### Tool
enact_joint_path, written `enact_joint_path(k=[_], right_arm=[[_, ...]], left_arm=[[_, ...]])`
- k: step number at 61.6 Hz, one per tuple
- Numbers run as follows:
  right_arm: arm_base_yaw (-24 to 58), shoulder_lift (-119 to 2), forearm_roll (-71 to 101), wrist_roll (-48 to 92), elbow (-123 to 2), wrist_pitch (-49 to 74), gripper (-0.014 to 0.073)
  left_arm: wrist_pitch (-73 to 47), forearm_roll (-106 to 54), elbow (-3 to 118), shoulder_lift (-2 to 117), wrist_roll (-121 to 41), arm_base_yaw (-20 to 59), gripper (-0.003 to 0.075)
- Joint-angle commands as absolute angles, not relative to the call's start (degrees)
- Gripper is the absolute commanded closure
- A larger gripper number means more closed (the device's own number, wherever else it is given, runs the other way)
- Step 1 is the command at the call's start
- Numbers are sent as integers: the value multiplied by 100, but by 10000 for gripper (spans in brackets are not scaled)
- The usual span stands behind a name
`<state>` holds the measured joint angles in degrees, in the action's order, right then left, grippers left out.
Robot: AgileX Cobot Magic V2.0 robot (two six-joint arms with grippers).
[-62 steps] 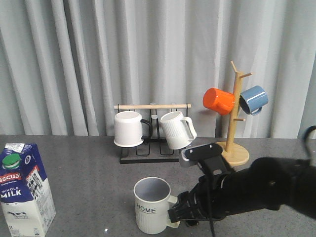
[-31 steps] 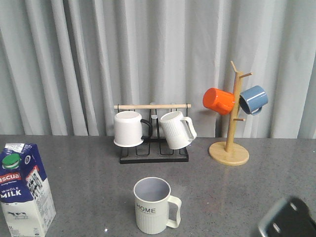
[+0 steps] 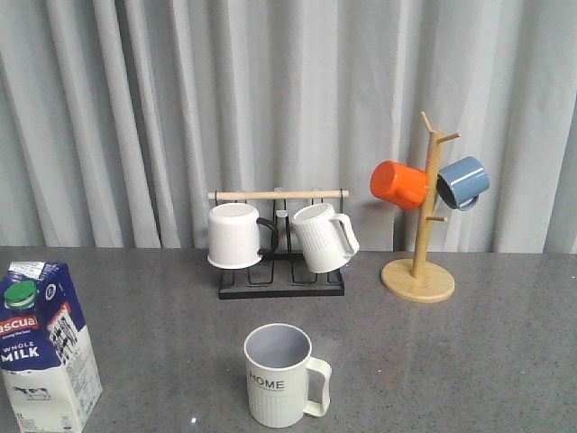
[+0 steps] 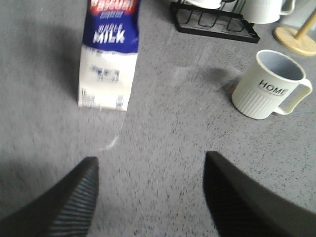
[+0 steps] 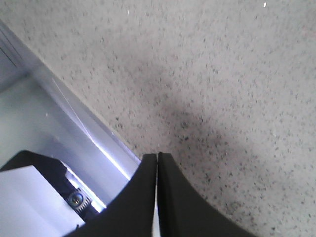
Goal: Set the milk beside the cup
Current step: 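Open the right gripper and withdraw it from the mug, then lower the left gripper onto the milk carton top and grasp it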
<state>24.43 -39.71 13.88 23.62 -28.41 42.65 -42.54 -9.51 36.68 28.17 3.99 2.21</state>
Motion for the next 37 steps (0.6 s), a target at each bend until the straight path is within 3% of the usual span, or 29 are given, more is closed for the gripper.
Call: enact_joint_path(k=[1,10,25,37], right_arm=[[2410,-3957,1298,2365,-2920,4047,600],[2410,-3957,858,2079,-2922,4232,599],[2410,-3957,0,931,-2922,4340,599],[2410,-3957,-50,879,-2922,4346,599]], left_arm=[[-4286,-998,4474,3332,89,224,183],[-4737,-952,5494,4027,-222,224,128],[-4898,-470,7189,5291,-214,224,127],[-5387,-379,8725,6540,-214,224,127]])
